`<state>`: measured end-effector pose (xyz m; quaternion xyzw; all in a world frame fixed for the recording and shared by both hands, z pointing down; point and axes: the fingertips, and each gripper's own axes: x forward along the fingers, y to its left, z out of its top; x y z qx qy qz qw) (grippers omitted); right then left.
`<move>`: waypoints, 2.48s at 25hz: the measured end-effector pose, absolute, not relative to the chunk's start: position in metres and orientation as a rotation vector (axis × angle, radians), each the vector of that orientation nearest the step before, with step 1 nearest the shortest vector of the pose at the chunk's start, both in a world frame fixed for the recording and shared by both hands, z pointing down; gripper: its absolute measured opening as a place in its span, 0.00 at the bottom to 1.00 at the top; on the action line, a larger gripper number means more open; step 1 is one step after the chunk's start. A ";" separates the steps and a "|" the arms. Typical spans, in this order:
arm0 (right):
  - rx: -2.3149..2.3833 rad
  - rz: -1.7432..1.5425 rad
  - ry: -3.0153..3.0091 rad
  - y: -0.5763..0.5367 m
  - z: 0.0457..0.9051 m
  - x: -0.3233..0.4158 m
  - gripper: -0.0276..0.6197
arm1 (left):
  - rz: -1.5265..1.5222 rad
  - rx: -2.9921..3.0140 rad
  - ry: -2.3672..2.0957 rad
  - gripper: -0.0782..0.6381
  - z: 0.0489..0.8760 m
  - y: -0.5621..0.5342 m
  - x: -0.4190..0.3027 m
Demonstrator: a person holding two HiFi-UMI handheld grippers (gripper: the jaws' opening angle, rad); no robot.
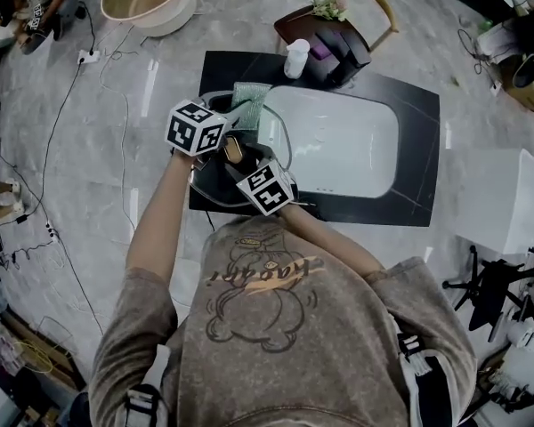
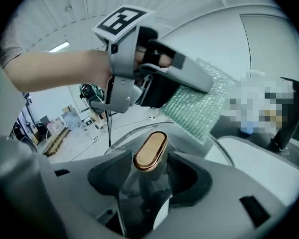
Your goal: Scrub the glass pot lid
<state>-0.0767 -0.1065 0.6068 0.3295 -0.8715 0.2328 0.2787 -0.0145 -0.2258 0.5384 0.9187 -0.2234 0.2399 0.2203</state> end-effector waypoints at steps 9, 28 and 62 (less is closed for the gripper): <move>0.935 0.597 -2.496 -0.098 0.552 -0.041 0.41 | 0.332 2.416 -1.106 0.24 0.490 -0.189 -0.114; 1.228 0.525 -2.636 -0.079 0.468 0.011 0.17 | 0.193 2.365 -1.506 0.24 0.429 -0.082 -0.178; 1.410 0.350 -2.660 -0.100 0.463 0.006 0.09 | 0.142 2.428 -1.764 0.24 0.439 -0.087 -0.182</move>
